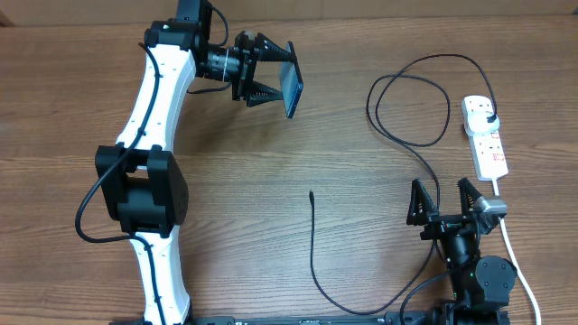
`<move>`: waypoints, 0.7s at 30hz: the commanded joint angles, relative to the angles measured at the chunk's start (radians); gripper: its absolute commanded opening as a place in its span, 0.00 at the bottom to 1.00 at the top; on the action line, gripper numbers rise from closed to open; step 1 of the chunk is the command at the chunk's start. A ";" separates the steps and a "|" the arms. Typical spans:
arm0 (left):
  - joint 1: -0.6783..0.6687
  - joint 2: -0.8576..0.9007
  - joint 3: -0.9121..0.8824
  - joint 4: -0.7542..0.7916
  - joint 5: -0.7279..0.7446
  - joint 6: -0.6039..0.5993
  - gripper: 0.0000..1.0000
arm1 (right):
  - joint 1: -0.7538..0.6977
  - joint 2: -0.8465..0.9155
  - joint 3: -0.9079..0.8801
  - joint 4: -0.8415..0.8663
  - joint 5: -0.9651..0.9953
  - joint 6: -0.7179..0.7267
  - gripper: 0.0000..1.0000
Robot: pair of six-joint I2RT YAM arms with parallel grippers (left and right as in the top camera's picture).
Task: Plug charger to phone and switch on socket
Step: 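Lift the phone with the left gripper and tilt it upright, then hold the phone upright with the left gripper, bottom facing right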
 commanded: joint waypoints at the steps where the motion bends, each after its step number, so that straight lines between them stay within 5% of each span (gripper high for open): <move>1: -0.005 -0.002 0.033 0.003 0.124 -0.078 0.04 | 0.005 -0.012 -0.011 0.005 0.003 0.004 1.00; 21: -0.006 -0.002 0.033 -0.001 0.198 -0.101 0.04 | 0.005 -0.012 -0.011 0.005 0.003 0.004 1.00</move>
